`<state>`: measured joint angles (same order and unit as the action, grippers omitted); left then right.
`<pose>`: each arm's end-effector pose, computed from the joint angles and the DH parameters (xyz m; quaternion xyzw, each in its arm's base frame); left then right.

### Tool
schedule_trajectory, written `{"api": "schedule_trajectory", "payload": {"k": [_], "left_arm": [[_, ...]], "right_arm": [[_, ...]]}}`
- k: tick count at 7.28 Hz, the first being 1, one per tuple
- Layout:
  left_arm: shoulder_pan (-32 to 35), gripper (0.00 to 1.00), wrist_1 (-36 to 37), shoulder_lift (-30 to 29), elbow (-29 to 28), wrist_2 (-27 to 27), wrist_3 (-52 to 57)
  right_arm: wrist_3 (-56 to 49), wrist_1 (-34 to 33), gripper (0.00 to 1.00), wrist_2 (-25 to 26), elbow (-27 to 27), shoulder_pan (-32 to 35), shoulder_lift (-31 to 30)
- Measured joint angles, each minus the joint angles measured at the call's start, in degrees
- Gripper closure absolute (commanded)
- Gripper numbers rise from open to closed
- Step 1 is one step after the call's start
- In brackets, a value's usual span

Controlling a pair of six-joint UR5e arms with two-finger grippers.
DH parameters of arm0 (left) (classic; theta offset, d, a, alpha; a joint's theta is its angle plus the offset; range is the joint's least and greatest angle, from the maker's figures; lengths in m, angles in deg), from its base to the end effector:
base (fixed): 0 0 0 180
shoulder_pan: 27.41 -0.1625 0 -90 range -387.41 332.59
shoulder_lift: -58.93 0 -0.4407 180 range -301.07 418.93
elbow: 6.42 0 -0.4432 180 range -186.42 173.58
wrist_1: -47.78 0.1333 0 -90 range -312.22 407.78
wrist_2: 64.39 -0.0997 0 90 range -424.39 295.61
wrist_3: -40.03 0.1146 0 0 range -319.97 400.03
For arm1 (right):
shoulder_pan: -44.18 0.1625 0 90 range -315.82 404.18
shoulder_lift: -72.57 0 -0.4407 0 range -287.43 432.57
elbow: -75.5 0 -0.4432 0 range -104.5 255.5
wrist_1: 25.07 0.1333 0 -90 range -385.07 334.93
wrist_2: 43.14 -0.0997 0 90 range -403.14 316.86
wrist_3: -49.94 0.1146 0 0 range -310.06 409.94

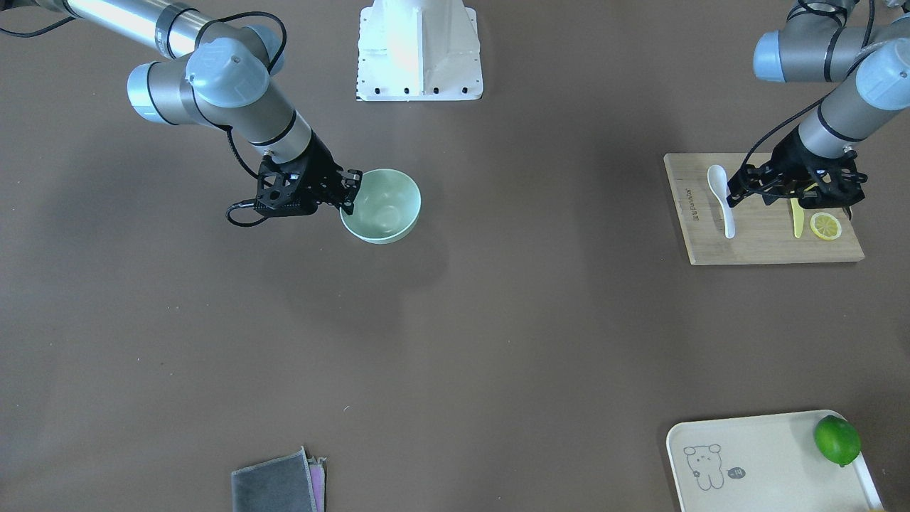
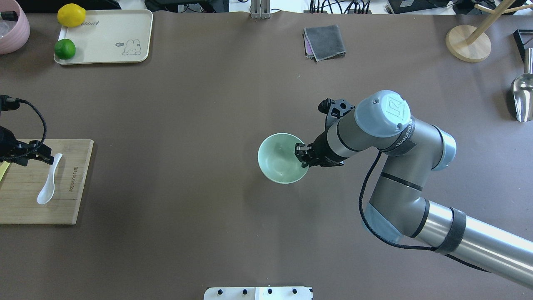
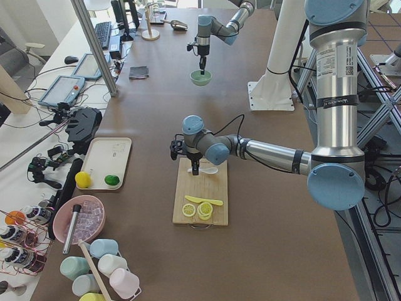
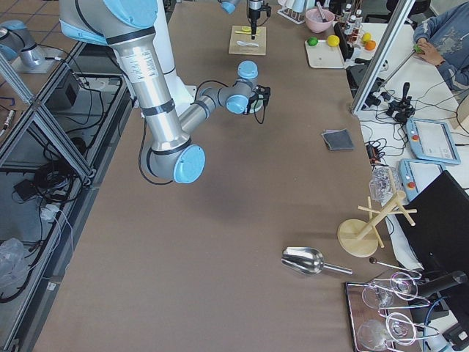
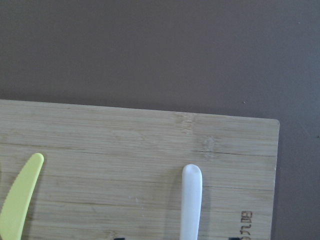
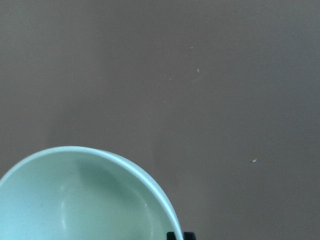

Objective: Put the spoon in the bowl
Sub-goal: 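Slide the bowl to table center with right gripper while left reaches to spoon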

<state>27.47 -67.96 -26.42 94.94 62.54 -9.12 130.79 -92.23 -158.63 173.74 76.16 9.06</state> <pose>0.2566 -0.4769 0.5738 -0.0075 0.4033 -0.0234 0.9147 -0.5506 -0.4428 0.2758 -0.0161 -0.5076 0.0651 0.8590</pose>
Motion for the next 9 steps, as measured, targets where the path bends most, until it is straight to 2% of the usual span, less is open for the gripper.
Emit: {"api": "schedule_trajectory", "payload": {"k": [4,6,9], "left_arm": [[-2.2,0.36,-1.8,-1.5,-2.5,-0.8,-0.2],[-2.5,0.56,-2.9,-1.6,-3.3,-0.9,-0.3],[-2.6,0.56,-3.1,-1.6,-3.8,-1.0,-0.3]], "right_arm": [[0.0,-0.5,1.00,2.3,-1.7,-2.0,2.4],[0.0,-0.4,1.00,2.6,-2.2,-2.5,2.7],[0.0,-0.4,1.00,3.0,-2.5,-2.9,3.3]]}}
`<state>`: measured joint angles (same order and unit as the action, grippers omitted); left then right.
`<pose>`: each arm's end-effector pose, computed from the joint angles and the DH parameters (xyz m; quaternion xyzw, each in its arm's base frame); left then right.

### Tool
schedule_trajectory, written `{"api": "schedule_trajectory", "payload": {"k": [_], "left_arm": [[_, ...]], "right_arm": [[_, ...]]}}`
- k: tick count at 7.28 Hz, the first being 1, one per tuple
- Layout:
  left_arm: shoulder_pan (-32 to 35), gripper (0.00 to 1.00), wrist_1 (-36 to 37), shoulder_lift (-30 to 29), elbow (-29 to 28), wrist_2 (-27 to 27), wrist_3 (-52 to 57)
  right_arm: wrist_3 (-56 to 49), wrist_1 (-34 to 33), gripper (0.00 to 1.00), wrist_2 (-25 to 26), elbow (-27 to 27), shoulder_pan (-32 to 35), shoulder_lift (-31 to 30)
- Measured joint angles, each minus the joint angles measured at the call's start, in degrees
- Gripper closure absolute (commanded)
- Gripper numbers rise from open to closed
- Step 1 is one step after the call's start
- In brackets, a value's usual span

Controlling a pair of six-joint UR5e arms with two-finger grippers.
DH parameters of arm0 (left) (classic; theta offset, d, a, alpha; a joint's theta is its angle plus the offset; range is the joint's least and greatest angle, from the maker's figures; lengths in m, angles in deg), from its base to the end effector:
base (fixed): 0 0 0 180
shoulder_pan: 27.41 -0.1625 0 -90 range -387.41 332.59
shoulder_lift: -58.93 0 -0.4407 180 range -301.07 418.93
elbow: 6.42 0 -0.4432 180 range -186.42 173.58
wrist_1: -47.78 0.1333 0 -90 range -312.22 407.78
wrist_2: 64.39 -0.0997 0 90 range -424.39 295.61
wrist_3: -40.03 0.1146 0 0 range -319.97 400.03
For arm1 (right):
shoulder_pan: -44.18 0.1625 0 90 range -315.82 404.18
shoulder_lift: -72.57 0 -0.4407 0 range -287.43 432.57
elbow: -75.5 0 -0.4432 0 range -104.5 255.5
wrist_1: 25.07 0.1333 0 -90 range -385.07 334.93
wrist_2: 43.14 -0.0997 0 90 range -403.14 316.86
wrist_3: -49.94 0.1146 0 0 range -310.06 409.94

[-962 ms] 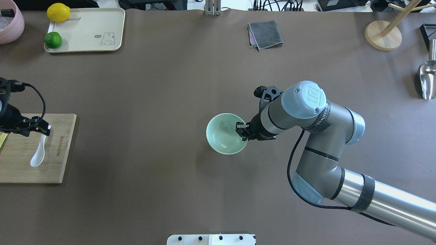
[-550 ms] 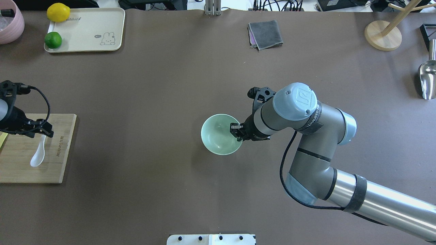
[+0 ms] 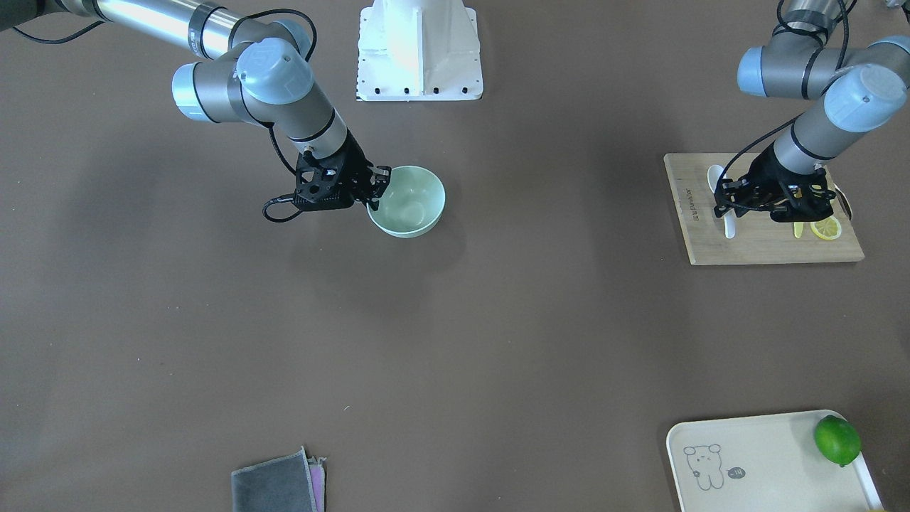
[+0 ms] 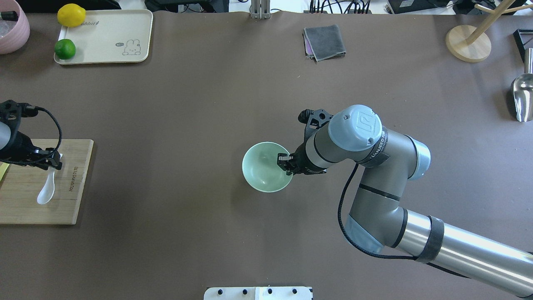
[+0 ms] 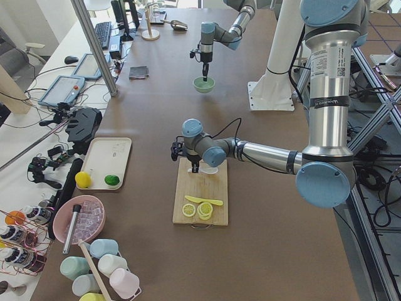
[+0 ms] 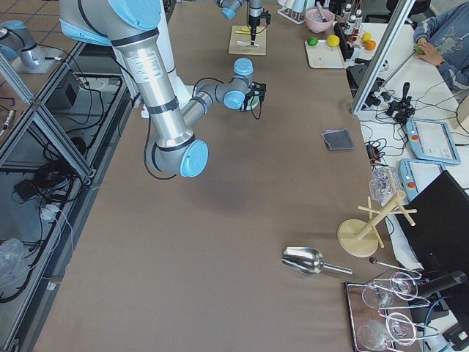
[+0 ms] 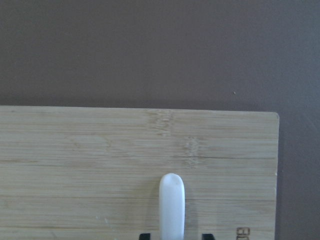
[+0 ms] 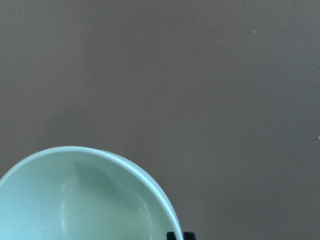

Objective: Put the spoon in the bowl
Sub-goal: 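Slide the bowl to table center with right gripper while left reaches to spoon, then release the bowl and raise the right gripper while the left grasps the spoon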

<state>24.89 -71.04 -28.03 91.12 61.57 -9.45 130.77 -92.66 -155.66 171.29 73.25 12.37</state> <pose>0.2858 -0.4777 0.5906 -0.0064 0.4022 -0.0055 0.9155 -0.5876 -0.4290 0.2585 -0.0056 -0.5052 0.0550 0.8612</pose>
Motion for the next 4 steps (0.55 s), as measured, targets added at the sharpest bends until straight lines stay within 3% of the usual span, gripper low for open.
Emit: {"api": "schedule_trajectory", "payload": {"k": [1,2,3,4], "left_arm": [[0.0,0.56,0.0,0.0,0.0,0.0,0.0],[-0.1,0.59,0.0,0.0,-0.1,0.0,0.0],[-0.3,0.59,0.0,0.0,-0.1,0.0,0.0],[-0.5,0.61,0.0,0.0,-0.1,-0.2,0.0]], "right_arm": [[0.0,0.0,1.00,0.0,-0.2,-0.1,0.2],[0.0,0.0,0.37,0.0,-0.3,-0.2,0.3],[0.0,0.1,0.00,0.0,-0.3,-0.2,0.3],[0.0,0.1,0.00,0.0,-0.3,-0.2,0.3]]}}
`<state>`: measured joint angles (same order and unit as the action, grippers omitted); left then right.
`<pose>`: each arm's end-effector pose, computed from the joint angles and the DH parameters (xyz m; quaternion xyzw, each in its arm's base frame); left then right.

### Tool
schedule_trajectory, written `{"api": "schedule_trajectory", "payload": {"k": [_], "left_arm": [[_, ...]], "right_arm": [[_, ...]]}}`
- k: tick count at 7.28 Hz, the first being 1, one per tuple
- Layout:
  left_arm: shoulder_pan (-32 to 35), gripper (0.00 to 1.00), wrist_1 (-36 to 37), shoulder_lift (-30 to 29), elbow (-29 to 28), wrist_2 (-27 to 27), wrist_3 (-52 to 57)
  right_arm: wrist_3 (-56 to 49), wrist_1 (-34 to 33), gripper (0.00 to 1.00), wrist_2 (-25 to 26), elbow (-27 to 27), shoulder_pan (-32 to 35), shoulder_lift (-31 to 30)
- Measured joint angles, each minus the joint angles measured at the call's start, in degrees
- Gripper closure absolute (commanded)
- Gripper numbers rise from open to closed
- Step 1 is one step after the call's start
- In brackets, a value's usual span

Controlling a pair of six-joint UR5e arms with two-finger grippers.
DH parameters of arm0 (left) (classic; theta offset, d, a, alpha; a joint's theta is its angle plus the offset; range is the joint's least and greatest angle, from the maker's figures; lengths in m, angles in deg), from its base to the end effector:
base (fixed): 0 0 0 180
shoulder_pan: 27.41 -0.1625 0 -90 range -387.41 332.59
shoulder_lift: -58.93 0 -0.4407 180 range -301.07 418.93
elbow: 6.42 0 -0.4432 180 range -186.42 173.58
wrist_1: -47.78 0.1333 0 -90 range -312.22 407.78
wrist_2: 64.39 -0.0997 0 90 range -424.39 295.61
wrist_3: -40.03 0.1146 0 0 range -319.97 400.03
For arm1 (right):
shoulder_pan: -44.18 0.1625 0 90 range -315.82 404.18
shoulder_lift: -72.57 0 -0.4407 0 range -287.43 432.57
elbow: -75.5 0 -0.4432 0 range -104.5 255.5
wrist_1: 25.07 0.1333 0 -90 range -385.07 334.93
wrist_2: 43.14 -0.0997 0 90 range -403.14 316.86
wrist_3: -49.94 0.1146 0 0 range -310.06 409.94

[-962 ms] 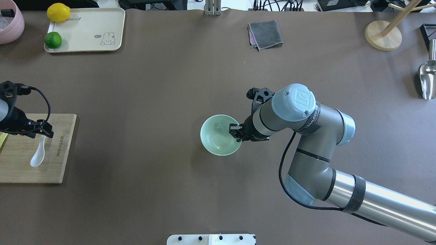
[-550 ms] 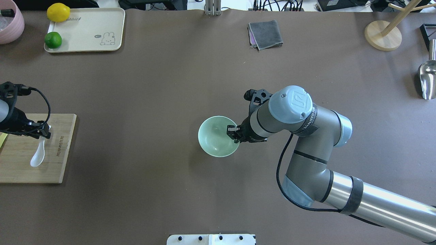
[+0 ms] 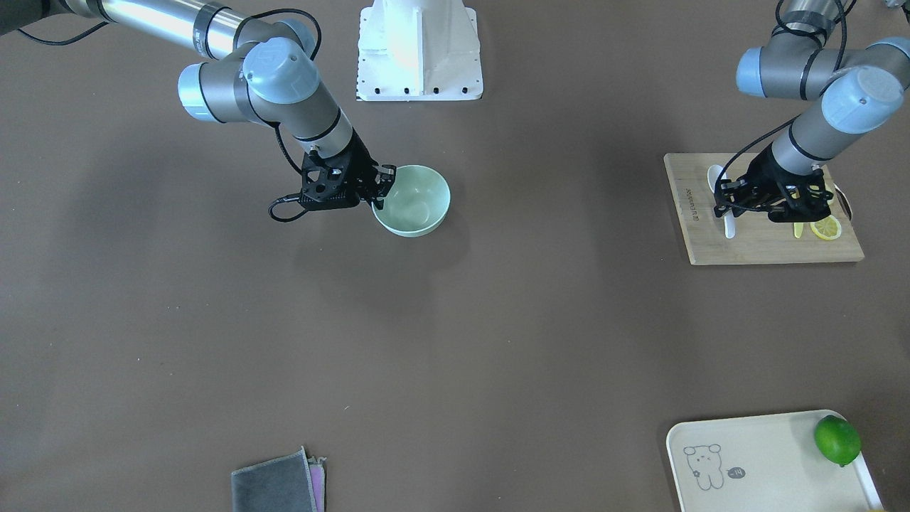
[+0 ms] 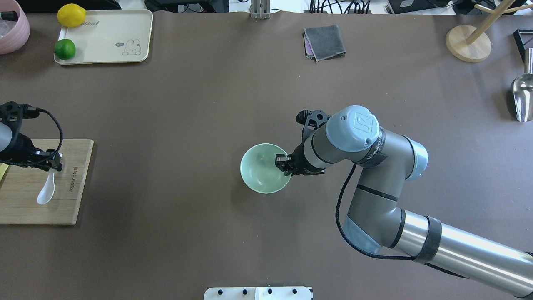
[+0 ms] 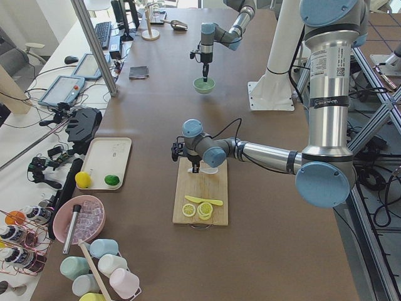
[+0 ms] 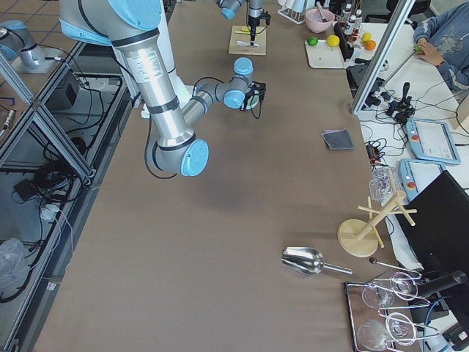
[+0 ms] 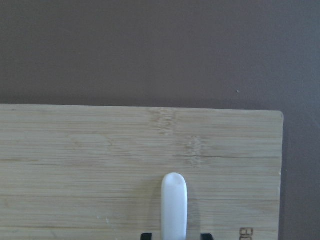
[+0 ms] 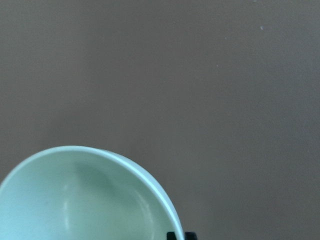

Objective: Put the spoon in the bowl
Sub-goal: 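Release the bowl and raise the right gripper while the left grasps the spoon, then carry the white spoon over the bowl with the left gripper and release it inside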

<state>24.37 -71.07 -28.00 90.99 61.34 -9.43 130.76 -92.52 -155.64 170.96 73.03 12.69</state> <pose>0.2898 -0.4753 0.5923 -0.0076 0.4003 -0.0021 0.9163 -0.5911 -0.4278 0.2571 -0.0060 -0.5060 0.0530 0.8609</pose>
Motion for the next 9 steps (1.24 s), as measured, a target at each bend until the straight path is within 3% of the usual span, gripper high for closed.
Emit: {"api": "schedule_trajectory", "payload": {"k": [1,2,4,6,7,9], "left_arm": [[-0.2,0.77,0.0,0.0,-0.1,-0.4,0.0],[-0.4,1.00,0.0,0.0,-0.1,-0.7,0.0],[-0.6,1.00,0.1,-0.1,0.1,-0.8,-0.1],[-0.6,1.00,3.5,-2.2,3.5,-0.3,-0.3],[-0.6,1.00,9.3,-6.0,6.2,0.1,-0.6],[-1.8,1.00,21.0,-19.2,7.5,0.3,-6.4]], "right_arm": [[0.0,0.1,0.00,0.0,0.1,0.0,0.0],[0.0,0.2,0.00,0.0,0.3,0.0,0.0],[-0.2,0.1,0.00,-0.7,1.2,1.4,-0.3],[-1.7,-0.1,0.00,-6.5,2.8,7.8,-3.0],[-5.9,-0.1,0.00,-10.4,3.8,12.5,-6.0],[-19.2,-0.2,0.00,-15.0,4.8,20.5,-13.9]]}}
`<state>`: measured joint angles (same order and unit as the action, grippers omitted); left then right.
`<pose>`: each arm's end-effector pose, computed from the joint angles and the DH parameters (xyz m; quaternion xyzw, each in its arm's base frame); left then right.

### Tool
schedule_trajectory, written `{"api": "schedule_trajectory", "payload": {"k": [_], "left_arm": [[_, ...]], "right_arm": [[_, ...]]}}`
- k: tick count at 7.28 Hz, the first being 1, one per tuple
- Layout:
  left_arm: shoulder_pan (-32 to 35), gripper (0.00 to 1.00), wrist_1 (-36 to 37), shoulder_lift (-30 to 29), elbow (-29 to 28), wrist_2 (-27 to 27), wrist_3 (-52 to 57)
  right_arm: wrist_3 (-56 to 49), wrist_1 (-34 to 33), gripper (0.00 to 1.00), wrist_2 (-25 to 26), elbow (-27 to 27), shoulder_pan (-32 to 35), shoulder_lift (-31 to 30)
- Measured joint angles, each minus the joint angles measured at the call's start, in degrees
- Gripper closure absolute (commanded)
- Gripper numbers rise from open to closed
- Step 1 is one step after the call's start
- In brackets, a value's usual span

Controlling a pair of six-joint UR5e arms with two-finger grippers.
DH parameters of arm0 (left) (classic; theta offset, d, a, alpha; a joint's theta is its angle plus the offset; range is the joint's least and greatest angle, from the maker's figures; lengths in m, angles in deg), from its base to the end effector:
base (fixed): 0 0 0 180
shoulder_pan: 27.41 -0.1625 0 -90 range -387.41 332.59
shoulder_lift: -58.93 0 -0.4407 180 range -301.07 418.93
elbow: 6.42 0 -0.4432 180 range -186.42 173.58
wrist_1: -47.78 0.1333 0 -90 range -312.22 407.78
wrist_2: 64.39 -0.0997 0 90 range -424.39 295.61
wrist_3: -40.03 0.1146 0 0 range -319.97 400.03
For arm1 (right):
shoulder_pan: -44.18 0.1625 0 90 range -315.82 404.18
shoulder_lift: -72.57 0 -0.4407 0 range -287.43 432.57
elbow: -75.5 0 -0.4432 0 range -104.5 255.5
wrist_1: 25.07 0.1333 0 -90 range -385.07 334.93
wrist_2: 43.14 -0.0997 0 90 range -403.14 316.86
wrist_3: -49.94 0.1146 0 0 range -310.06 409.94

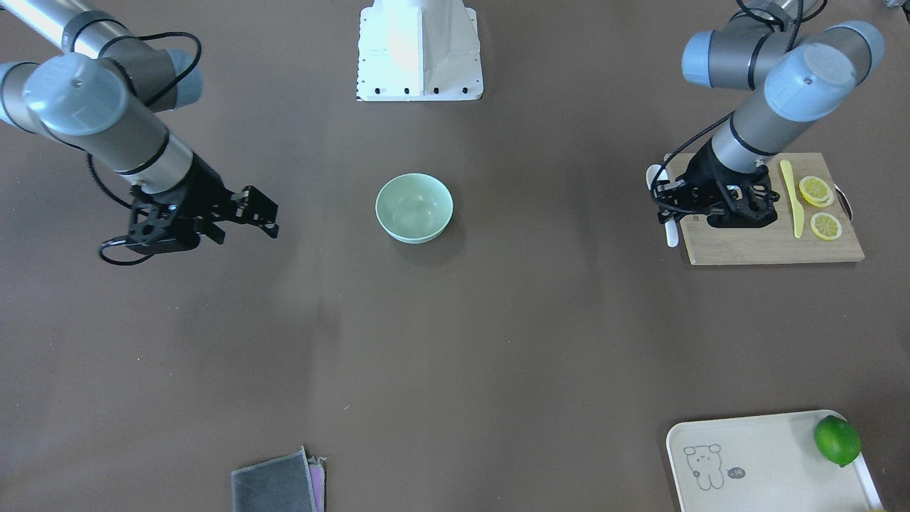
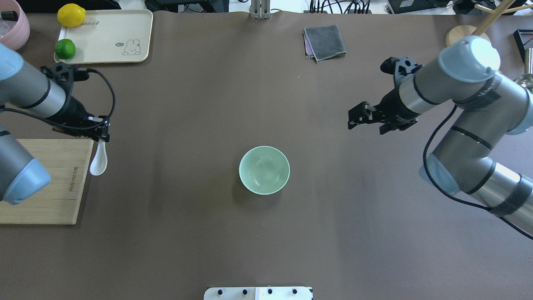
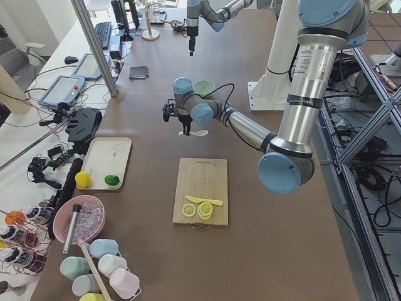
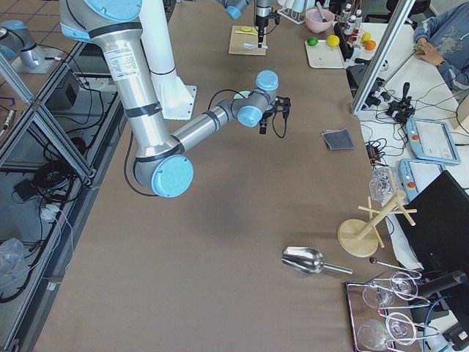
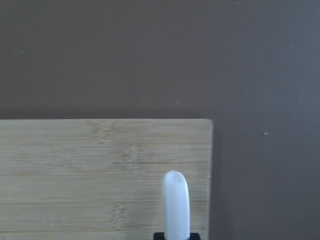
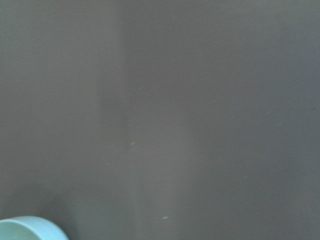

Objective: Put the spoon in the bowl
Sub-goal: 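Carry the white spoon over the bowl with the left gripper and release it inside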

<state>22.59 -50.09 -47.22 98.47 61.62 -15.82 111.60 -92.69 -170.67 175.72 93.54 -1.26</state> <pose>0.3597 -0.5312 0.3668 -0.0041 0.4304 -0.0217 0.9024 -0.3776 -0.5375 0.3737 0.0170 -0.4882 0.0267 0.8721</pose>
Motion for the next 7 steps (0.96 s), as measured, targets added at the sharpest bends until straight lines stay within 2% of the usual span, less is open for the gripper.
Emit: {"api": "schedule_trajectory", "payload": {"k": [1,3,4,6,7], "left_arm": [[-2.3,1.00,4.8,-7.5,-1.2,-0.2,-3.9],[-7.4,1.00,8.7,-18.2,-5.2,-2.3,-9.6],[-10.2,1.00,8.8,-22.5,-8.1,-4.9,-12.0],[-13.8,1.00,4.3,-29.8,-16.9,-7.7,-17.2],[-14.7,0.03,1.9,-31.8,-19.9,-8.2,-18.9]], "right_arm": [[-5.9,0.0,0.00,-1.6,0.2,3.7,-4.0],[-16.7,0.1,0.00,-2.8,-0.3,8.9,-10.6],[-20.7,0.1,0.00,-3.1,-0.6,11.0,-12.8],[-24.9,0.3,0.00,-3.2,-0.9,13.4,-15.7],[-25.5,0.4,0.00,-3.2,-0.8,13.9,-16.4]]}}
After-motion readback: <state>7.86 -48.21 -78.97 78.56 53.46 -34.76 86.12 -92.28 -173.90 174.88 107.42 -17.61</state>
